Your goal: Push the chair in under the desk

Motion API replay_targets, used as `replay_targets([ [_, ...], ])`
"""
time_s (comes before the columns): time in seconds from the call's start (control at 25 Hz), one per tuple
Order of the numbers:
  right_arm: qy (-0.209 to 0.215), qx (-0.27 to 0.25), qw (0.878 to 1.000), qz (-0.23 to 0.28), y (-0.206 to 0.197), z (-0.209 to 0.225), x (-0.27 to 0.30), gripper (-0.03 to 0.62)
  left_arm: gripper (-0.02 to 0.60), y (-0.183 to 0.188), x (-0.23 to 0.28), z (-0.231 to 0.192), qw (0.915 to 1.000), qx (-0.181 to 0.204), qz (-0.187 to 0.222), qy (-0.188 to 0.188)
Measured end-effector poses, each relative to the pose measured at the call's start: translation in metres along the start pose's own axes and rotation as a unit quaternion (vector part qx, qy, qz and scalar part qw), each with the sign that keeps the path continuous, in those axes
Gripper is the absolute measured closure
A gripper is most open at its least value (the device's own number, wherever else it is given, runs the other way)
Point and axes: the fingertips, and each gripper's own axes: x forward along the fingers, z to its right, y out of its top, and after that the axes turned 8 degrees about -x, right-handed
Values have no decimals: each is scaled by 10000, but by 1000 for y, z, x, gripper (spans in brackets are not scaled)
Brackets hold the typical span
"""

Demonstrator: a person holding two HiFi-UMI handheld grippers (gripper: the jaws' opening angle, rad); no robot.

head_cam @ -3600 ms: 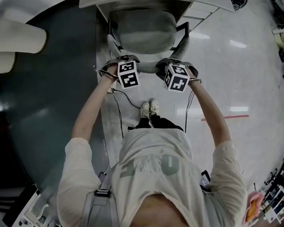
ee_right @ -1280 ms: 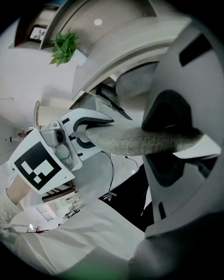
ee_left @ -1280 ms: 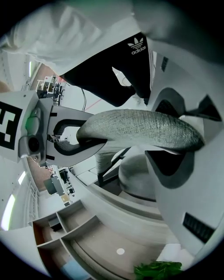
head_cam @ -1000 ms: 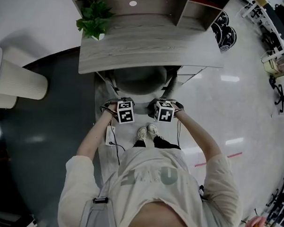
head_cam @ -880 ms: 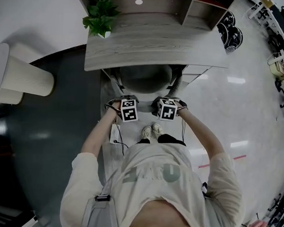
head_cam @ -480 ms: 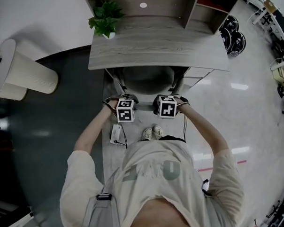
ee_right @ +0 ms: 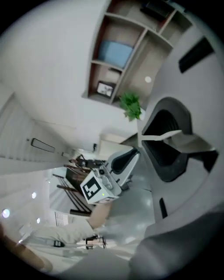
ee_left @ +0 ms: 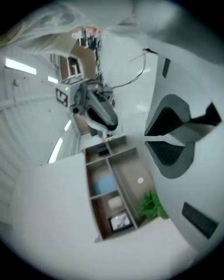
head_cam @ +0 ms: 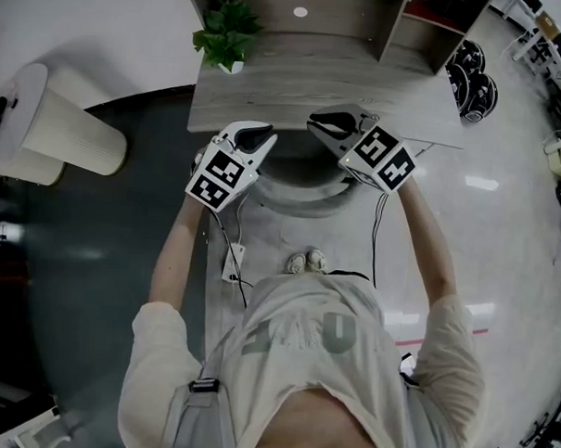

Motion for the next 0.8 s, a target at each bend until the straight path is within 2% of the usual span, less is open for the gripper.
replay_targets([
  [0.04, -419, 75, 9987, 290, 22, 16, -13, 549, 538, 28, -12, -12, 9977, -256, 486, 402],
  [0.08, -825, 156, 9949, 567, 43, 28, -28, 553, 548, 53, -26, -21, 9915, -503, 914, 776],
  [0.2, -1886, 388, 9732, 1258, 85, 45, -74, 560, 563, 99, -64, -29, 9633, -1118, 1763, 1685],
  [0.32, -2655, 762, 9456, 1716, 99, 42, -107, 565, 566, 109, -91, -20, 9351, -1617, 2107, 2347],
  [0.4, -2993, 1144, 9286, 1872, 93, 33, -120, 566, 568, 107, -104, -7, 9197, -1879, 2301, 2566],
  [0.48, -3209, 1450, 9160, 1923, 82, 20, -129, 567, 568, 102, -111, 5, 9075, -2118, 2499, 2631],
  [0.6, -3294, 1817, 9065, 1915, 66, -1, -134, 569, 568, 90, -108, 16, 8968, -2380, 2645, 2630],
  [0.68, -3270, 1969, 9048, 1887, 59, -11, -134, 574, 568, 85, -106, 20, 8953, -2437, 2620, 2653],
  [0.8, -3323, 1890, 9066, 1788, 55, -17, -134, 577, 568, 89, -108, 24, 8943, -2399, 2658, 2684],
])
